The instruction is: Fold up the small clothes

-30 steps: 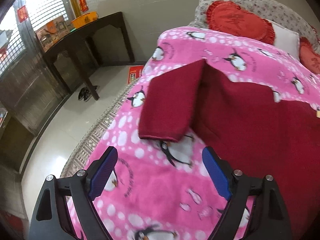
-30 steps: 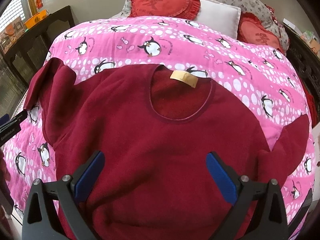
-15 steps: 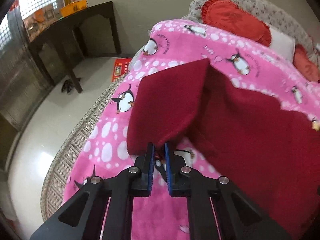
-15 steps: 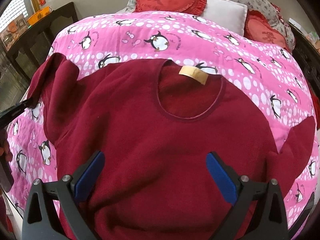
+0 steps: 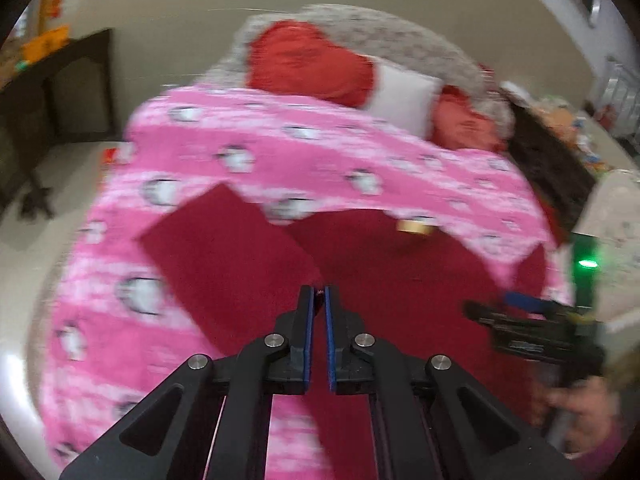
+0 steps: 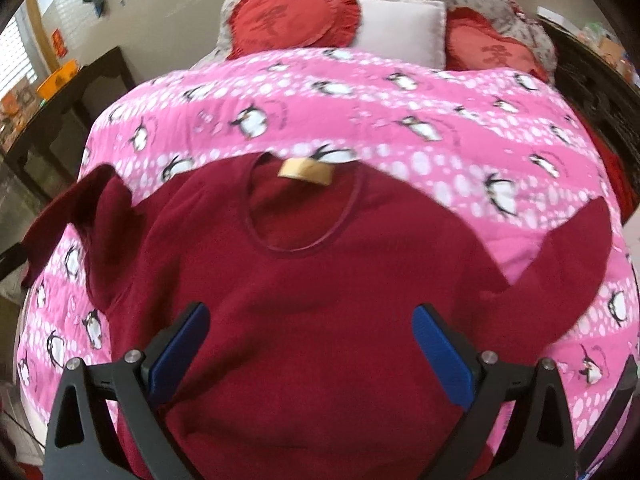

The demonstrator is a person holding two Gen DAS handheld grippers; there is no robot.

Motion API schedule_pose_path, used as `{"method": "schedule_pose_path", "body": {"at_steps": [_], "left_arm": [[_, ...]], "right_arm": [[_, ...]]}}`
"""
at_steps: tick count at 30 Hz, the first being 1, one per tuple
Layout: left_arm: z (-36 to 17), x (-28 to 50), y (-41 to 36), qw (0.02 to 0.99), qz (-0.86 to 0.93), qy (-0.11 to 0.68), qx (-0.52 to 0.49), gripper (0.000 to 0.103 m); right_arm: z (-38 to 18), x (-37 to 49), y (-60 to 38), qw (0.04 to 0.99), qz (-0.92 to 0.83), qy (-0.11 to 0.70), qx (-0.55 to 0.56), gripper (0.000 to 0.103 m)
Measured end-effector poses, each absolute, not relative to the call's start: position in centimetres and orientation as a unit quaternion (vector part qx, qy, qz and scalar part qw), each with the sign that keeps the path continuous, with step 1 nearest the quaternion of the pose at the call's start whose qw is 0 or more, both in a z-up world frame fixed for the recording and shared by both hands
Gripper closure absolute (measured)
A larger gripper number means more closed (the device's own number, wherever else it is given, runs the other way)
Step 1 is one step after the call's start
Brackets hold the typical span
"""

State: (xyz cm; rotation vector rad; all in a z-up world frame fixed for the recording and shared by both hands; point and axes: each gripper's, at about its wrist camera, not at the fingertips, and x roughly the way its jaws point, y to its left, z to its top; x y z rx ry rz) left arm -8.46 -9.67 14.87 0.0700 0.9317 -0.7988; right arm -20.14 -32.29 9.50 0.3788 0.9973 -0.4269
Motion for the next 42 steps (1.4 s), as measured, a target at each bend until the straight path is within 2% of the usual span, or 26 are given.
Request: {"method": "schedule_pose_path", "body": {"at_steps": [5,12,16,18,20,25,29,31,32,33,35,36,42], "left_arm": [[14.7,-13.5,-16.4,0.773,-0.452,0.444,0.036,0.103],[10.0,-15.6,-20.9,0.751,-0.446,0.484,0.058,0.103],[9.7,-14.4,-18.1,0.754,-0.429,0.494,0.054,0.103],[9.8,-13.6,-15.6,0.773,-0.409,0.481,0.059,0.096],[9.8,-12.7,-12.6,0.794,-0.379,0.471,0.066,0.094],[7.6,-9.3,-7.3,0.825,-0.284,0.480,0.090,0.094],[5.7,-7.9,-5.0,0.823,-0.255,0.503,0.066,0.094],[4.8,-7.5,-4.7,0.823,-0.251,0.505,0.065,0.094],[4.4,-7.5,-4.7,0.822,-0.251,0.508,0.062,0.094],[4.2,-7.5,-4.7,0.821,-0.250,0.509,0.060,0.094],[4.0,-7.5,-4.5,0.821,-0.252,0.509,0.054,0.094],[4.0,-7.5,-4.6,0.822,-0.252,0.508,0.053,0.094],[4.0,-7.3,-4.5,0.822,-0.254,0.508,0.043,0.094]], "right_arm": [[10.1,-22.6,-35.3,0.835,-0.232,0.460,0.192,0.000],[9.1,-25.8,-38.8,0.816,-0.267,0.462,0.219,0.000],[9.2,-25.9,-37.7,0.832,-0.219,0.458,0.222,0.000],[9.4,-24.9,-36.3,0.845,-0.169,0.453,0.226,0.000],[9.4,-23.9,-34.8,0.852,-0.120,0.449,0.241,0.000],[8.3,-19.5,-30.2,0.850,-0.029,0.465,0.247,0.002],[6.8,-15.7,-27.6,0.845,-0.007,0.480,0.237,0.006],[5.1,-13.5,-26.9,0.834,-0.010,0.499,0.234,0.014],[4.4,-12.8,-26.7,0.831,-0.010,0.505,0.234,0.038],[3.5,-12.0,-26.6,0.824,-0.003,0.514,0.238,0.073],[2.9,-11.6,-26.5,0.818,0.009,0.514,0.257,0.091],[3.8,-12.1,-26.6,0.827,0.012,0.497,0.261,0.094],[11.5,-17.2,-30.3,0.886,-0.027,0.416,0.204,0.095]]}}
